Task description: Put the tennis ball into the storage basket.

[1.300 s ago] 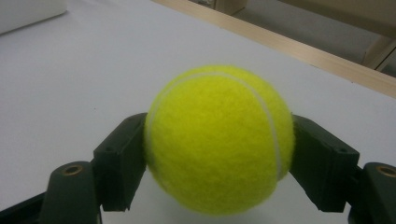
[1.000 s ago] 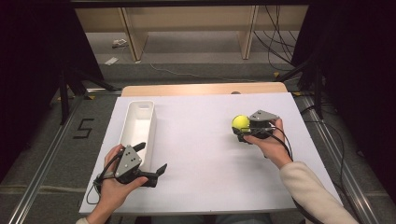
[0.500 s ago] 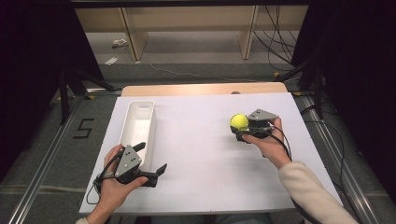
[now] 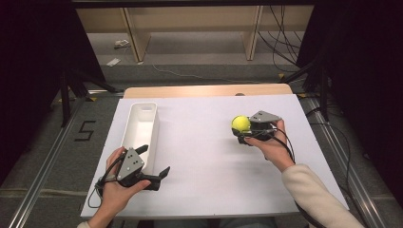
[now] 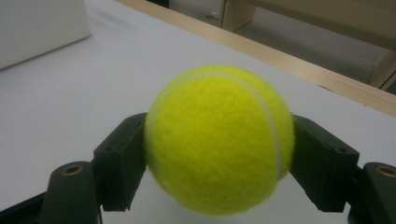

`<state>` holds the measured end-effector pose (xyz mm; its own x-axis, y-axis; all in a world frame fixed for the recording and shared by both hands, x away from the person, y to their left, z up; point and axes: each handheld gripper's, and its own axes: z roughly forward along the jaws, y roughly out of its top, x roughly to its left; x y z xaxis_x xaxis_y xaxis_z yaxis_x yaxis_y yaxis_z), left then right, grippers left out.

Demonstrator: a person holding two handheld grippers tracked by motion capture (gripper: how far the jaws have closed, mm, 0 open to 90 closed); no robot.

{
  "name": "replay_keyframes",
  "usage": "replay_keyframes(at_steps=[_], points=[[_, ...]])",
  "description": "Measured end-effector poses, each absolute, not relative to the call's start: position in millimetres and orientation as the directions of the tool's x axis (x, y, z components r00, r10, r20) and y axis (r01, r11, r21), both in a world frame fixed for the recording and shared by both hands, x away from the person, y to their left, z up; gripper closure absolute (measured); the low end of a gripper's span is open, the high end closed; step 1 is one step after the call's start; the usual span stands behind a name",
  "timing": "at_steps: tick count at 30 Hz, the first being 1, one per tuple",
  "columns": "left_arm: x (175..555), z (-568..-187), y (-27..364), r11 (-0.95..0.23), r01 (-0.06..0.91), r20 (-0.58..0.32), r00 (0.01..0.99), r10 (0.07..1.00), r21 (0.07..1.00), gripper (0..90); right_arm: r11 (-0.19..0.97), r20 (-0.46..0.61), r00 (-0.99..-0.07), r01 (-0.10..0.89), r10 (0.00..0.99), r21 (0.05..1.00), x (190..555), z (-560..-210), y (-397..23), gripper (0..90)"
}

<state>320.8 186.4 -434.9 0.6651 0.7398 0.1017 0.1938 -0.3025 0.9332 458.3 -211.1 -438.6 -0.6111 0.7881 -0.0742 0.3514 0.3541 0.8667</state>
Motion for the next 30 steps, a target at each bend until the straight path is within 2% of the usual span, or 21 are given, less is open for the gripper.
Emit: replay_keyframes(at_steps=[30], points=[[321, -435, 186, -0.302, 0.196, 0.099, 0.666, 0.74, 0.933, 0.0, 0.36, -0.077, -0.64, 0.324, 0.764, 0.875, 453, -434, -192, 26.4]])
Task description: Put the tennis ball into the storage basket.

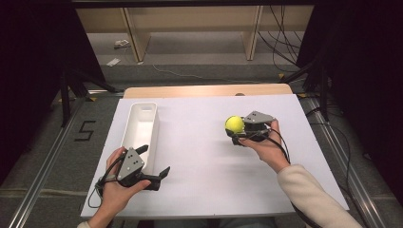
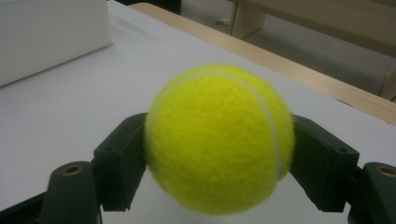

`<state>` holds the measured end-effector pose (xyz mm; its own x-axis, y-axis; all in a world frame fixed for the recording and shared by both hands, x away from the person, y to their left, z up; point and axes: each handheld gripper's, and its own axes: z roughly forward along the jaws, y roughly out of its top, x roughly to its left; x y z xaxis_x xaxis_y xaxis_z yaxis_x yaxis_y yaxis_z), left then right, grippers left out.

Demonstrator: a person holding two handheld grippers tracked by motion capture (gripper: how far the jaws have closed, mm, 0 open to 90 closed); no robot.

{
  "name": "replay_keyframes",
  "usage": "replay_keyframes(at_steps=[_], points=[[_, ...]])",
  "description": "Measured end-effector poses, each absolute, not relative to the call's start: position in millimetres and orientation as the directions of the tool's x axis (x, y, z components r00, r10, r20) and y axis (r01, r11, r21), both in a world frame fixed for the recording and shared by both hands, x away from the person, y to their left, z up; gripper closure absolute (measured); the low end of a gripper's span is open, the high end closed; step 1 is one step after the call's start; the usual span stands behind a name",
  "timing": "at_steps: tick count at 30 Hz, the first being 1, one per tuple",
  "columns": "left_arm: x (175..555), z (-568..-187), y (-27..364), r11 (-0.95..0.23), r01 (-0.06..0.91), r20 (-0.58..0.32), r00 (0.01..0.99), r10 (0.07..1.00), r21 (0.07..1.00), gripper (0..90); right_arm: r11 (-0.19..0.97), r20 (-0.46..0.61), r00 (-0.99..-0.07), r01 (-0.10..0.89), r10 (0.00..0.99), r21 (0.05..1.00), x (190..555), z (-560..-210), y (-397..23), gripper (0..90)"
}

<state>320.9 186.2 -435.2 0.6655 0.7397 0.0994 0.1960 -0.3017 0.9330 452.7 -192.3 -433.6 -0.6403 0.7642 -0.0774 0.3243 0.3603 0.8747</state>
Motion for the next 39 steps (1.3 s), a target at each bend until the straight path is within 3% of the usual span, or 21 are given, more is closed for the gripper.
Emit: replay_keyframes(at_steps=[39], points=[[321, -434, 187, -0.304, 0.192, 0.104, 0.666, 0.739, 0.933, 0.0, 0.358, -0.068, -0.68, 0.295, 0.73, 0.886, 449, -428, -166, 26.3]])
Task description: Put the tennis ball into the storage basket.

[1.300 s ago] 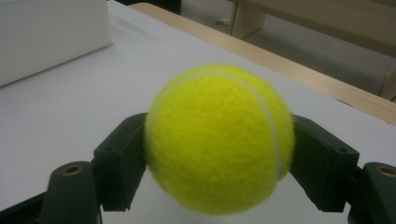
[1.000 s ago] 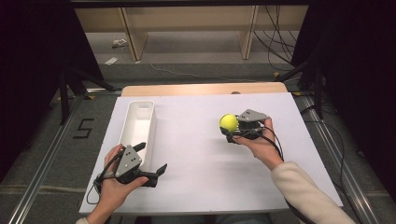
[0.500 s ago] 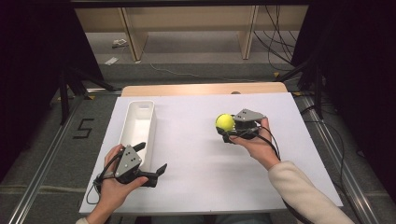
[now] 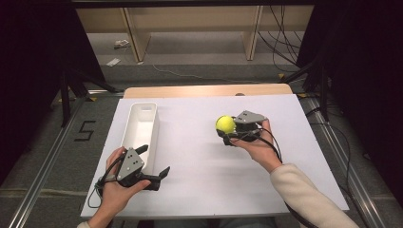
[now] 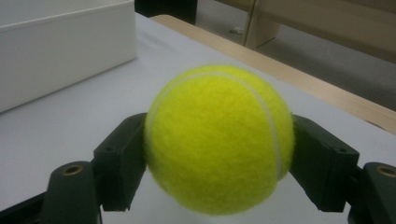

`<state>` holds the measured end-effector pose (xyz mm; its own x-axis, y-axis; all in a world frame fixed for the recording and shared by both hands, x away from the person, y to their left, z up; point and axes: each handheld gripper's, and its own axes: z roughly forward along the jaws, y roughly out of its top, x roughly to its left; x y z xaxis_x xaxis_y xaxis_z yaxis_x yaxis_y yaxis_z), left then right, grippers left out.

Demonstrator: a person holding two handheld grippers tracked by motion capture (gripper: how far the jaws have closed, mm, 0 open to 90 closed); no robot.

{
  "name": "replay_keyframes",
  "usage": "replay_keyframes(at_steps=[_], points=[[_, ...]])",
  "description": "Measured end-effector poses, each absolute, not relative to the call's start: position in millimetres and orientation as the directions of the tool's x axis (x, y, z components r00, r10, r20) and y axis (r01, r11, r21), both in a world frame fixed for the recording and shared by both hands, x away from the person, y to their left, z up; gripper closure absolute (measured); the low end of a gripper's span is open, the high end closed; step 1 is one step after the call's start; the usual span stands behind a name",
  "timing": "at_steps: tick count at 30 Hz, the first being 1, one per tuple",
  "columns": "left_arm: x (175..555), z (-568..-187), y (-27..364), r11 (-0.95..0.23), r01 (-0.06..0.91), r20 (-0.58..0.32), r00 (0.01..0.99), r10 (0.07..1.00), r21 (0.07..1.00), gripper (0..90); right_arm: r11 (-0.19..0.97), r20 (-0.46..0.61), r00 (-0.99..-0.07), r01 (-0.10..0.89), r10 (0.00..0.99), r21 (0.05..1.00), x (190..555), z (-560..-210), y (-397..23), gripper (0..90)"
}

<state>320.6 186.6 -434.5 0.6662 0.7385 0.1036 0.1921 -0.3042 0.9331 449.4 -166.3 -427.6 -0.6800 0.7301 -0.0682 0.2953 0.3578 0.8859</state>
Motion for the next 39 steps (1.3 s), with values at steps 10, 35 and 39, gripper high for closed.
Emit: replay_keyframes(at_steps=[10, 35, 39], points=[[321, -434, 187, -0.304, 0.192, 0.104, 0.666, 0.738, 0.933, 0.0, 0.358, -0.072, -0.686, 0.285, 0.724, 0.889, 449, -426, -163, 26.3], [320, -434, 187, -0.306, 0.188, 0.109, 0.664, 0.74, 0.933, 0.0, 0.353, -0.071, -0.694, 0.273, 0.717, 0.895, 449, -423, -156, 26.3], [320, -434, 187, -0.302, 0.186, 0.108, 0.663, 0.741, 0.935, 0.0, 0.35, -0.068, -0.694, 0.273, 0.716, 0.896, 449, -422, -154, 26.4]])
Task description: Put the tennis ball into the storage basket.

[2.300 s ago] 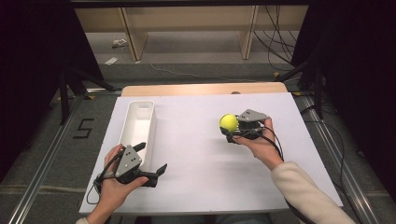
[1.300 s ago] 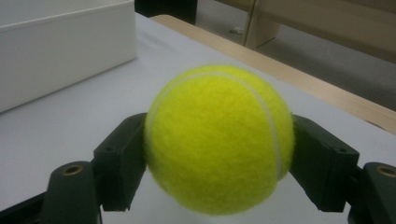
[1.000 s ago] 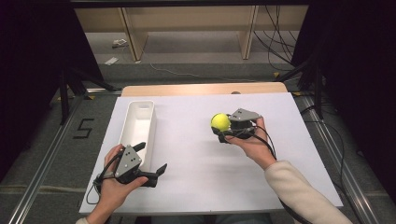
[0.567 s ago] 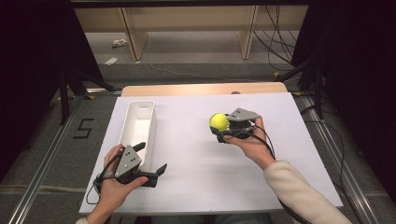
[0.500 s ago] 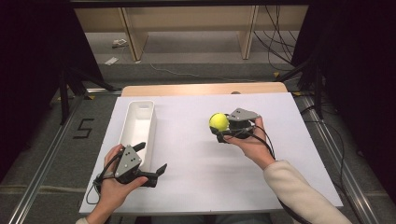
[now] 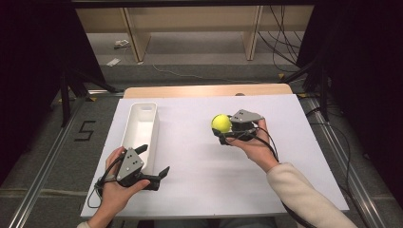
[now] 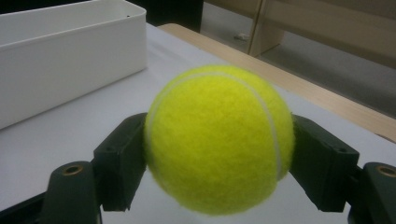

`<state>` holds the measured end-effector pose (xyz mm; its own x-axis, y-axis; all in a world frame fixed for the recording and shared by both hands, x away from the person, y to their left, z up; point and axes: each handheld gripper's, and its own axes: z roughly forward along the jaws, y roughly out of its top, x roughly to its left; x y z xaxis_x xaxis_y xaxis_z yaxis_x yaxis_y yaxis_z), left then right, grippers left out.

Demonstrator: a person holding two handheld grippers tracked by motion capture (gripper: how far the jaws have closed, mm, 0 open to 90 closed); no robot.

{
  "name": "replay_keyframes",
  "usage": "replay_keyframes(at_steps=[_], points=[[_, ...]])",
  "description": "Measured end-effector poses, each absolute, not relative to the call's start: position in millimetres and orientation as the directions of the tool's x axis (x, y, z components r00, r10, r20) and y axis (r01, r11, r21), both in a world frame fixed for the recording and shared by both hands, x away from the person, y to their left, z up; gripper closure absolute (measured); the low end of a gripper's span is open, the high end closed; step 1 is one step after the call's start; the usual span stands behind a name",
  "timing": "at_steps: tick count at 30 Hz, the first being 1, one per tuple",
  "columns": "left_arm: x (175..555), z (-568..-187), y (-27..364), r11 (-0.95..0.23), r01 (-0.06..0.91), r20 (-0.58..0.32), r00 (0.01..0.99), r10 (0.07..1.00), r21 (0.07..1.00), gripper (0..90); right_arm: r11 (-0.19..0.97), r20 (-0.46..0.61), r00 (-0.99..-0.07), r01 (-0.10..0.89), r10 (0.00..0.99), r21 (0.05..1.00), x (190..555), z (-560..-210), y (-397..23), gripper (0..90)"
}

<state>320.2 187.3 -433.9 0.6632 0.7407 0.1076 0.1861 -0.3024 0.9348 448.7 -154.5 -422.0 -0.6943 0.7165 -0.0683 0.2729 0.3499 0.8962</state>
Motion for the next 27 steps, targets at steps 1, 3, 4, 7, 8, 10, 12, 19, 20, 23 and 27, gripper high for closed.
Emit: replay_keyframes(at_steps=[1, 3, 4, 7, 8, 10, 12, 19, 20, 23, 27], points=[[320.4, -434.1, 187.3, -0.302, 0.185, 0.108, 0.663, 0.741, 0.935, 0.0, 0.349, -0.069, -0.694, 0.272, 0.716, 0.897, 448.8, -421.5, -154.2, 26.3], [320.4, -434.0, 187.6, -0.304, 0.186, 0.109, 0.663, 0.741, 0.934, 0.0, 0.349, -0.069, -0.695, 0.271, 0.716, 0.897, 448.9, -421.2, -154.0, 26.3], [320.4, -434.1, 187.6, -0.303, 0.186, 0.109, 0.663, 0.741, 0.935, 0.0, 0.349, -0.069, -0.695, 0.271, 0.715, 0.897, 449.0, -421.1, -153.8, 26.3], [320.3, -433.9, 187.5, -0.302, 0.185, 0.109, 0.663, 0.741, 0.935, 0.0, 0.345, -0.067, -0.694, 0.27, 0.717, 0.899, 448.9, -421.0, -152.6, 26.3], [320.4, -434.0, 187.5, -0.301, 0.184, 0.108, 0.663, 0.741, 0.936, 0.0, 0.345, -0.067, -0.695, 0.27, 0.716, 0.899, 448.9, -420.9, -152.2, 26.3], [320.5, -433.7, 187.7, -0.301, 0.184, 0.108, 0.662, 0.742, 0.936, 0.0, 0.344, -0.066, -0.695, 0.269, 0.716, 0.9, 448.8, -420.9, -151.5, 26.3], [320.5, -433.7, 187.9, -0.299, 0.185, 0.107, 0.661, 0.743, 0.936, 0.0, 0.346, -0.067, -0.697, 0.267, 0.714, 0.899, 448.7, -420.5, -151.1, 26.3], [321.4, -434.0, 187.8, -0.297, 0.185, 0.105, 0.662, 0.742, 0.937, 0.0, 0.341, -0.063, -0.7, 0.265, 0.711, 0.902, 448.2, -419.3, -148.9, 26.3], [321.4, -434.0, 187.5, -0.297, 0.184, 0.105, 0.663, 0.741, 0.937, 0.0, 0.34, -0.062, -0.7, 0.265, 0.711, 0.902, 448.2, -419.2, -148.6, 26.3], [321.3, -434.3, 187.2, -0.298, 0.183, 0.106, 0.664, 0.74, 0.937, 0.0, 0.34, -0.063, -0.7, 0.263, 0.711, 0.903, 447.9, -419.0, -147.2, 26.3], [322.2, -434.8, 187.3, -0.296, 0.184, 0.103, 0.664, 0.741, 0.937, 0.0, 0.339, -0.06, -0.704, 0.264, 0.708, 0.903, 447.3, -418.1, -145.2, 26.3]])
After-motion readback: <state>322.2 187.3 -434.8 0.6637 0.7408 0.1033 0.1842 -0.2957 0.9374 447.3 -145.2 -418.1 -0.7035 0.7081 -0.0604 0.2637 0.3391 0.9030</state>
